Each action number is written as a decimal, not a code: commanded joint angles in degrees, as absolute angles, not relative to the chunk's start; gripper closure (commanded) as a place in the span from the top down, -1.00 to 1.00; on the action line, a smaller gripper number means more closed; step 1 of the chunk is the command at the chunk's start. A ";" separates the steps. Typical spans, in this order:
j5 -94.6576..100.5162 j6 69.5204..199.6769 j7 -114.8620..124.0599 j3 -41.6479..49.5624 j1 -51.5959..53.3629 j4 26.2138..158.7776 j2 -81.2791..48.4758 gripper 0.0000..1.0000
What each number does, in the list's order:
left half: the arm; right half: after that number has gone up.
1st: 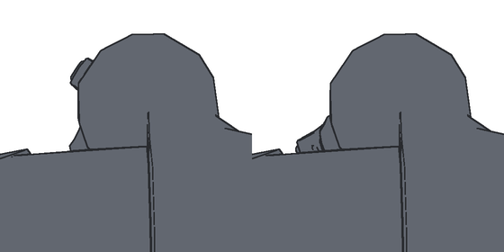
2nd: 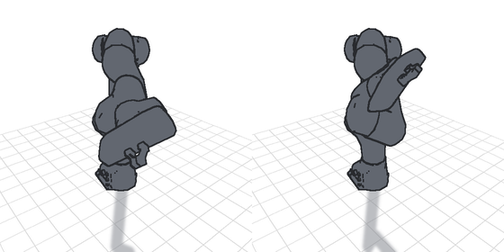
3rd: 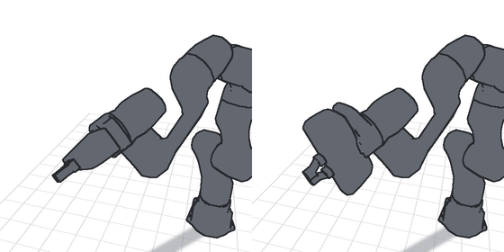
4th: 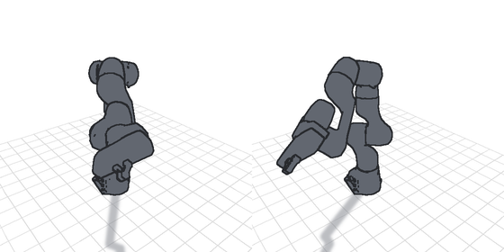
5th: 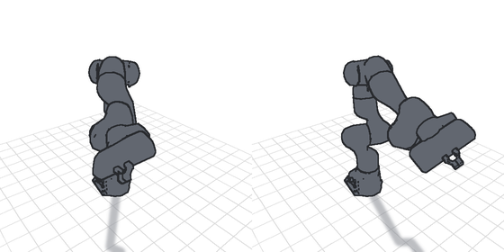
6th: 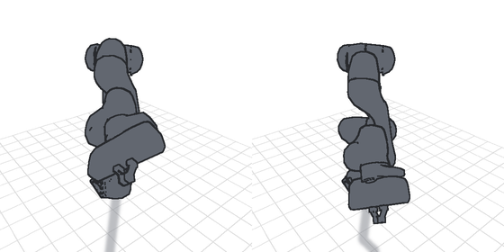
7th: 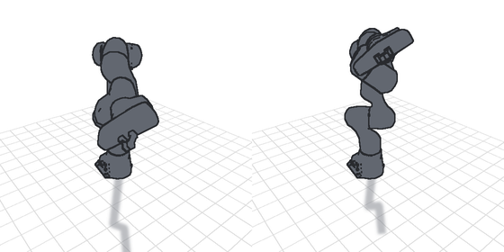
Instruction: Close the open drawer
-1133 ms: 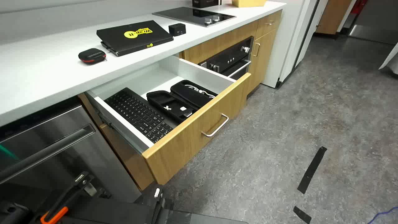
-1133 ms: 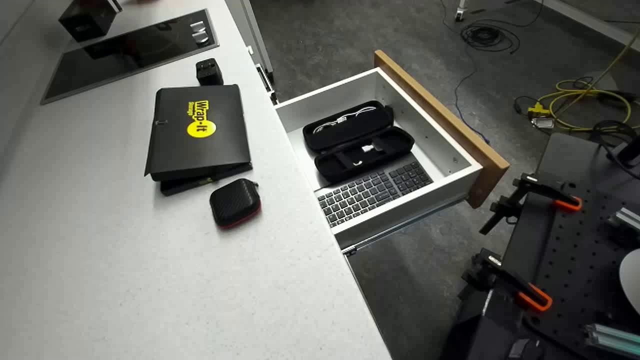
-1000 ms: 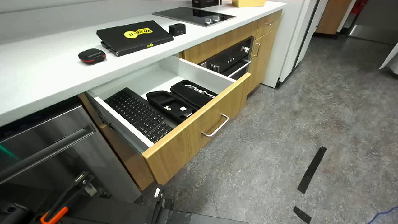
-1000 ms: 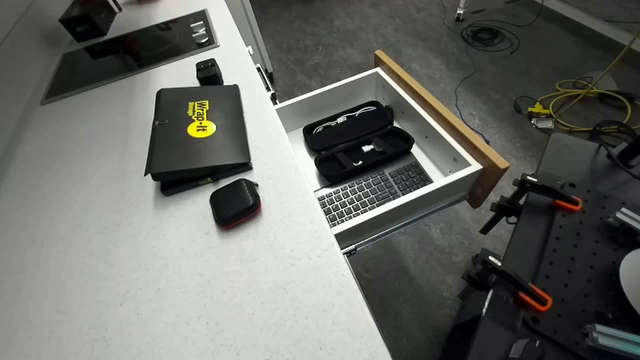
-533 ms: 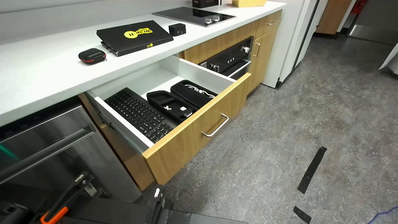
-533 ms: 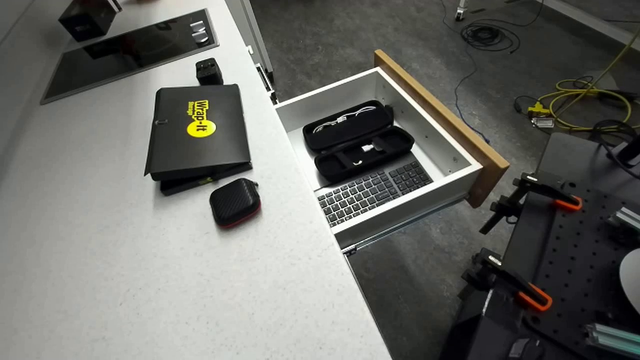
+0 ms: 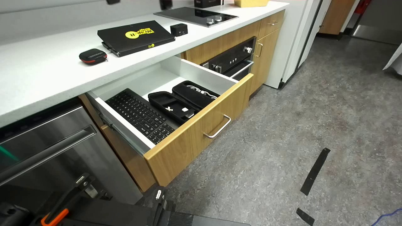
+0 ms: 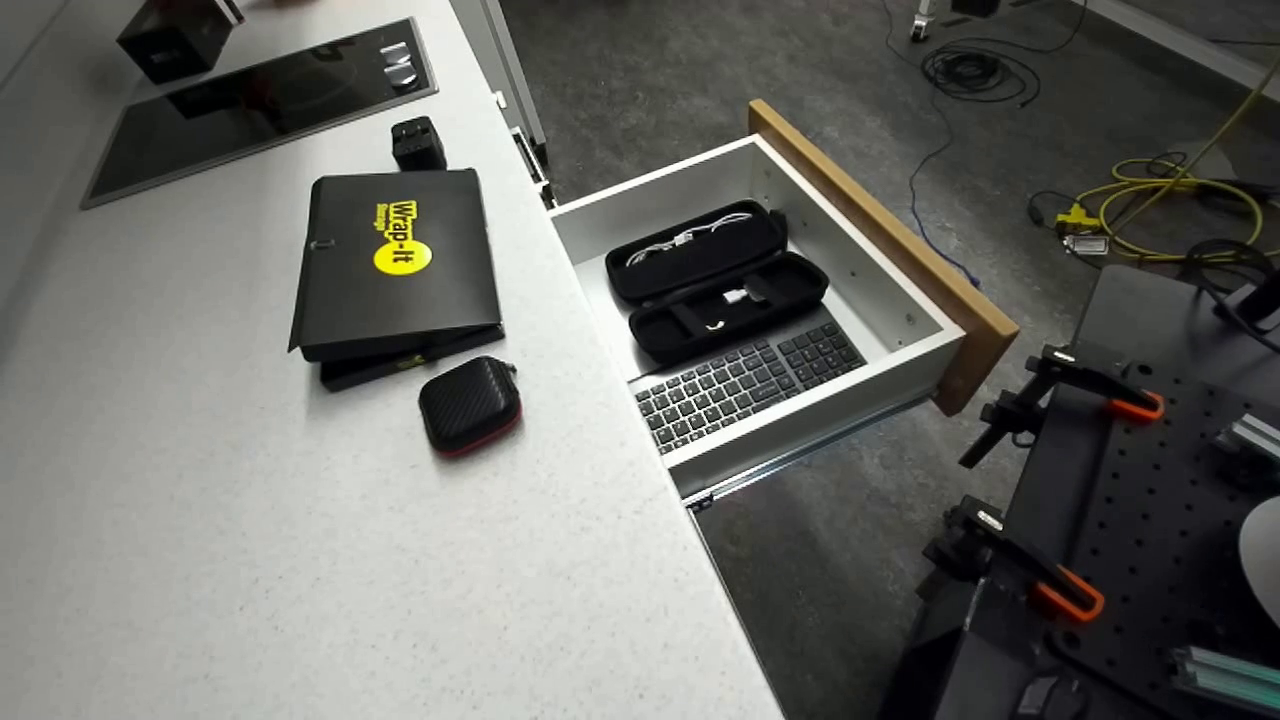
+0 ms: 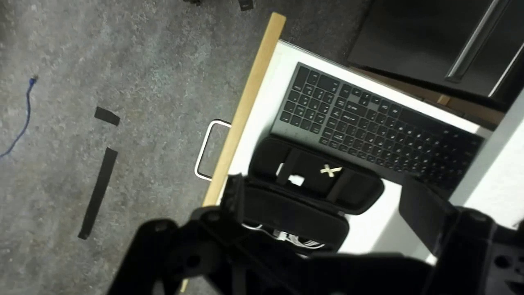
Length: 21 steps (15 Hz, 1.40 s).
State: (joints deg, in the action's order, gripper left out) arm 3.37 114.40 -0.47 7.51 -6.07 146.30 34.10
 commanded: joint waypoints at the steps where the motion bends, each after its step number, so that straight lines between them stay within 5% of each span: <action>1: 3.94 117.75 0.48 9.64 -9.87 144.57 27.03 1.00; 8: 3.31 117.39 -0.36 9.47 -10.06 145.03 26.92 1.00; 10: 5.48 127.06 5.97 7.73 -11.56 145.99 23.60 1.00; 16: 18.01 150.87 22.25 7.92 -18.94 141.59 2.00 1.00; 21: 31.30 153.32 42.52 15.53 -15.93 131.28 -15.69 1.00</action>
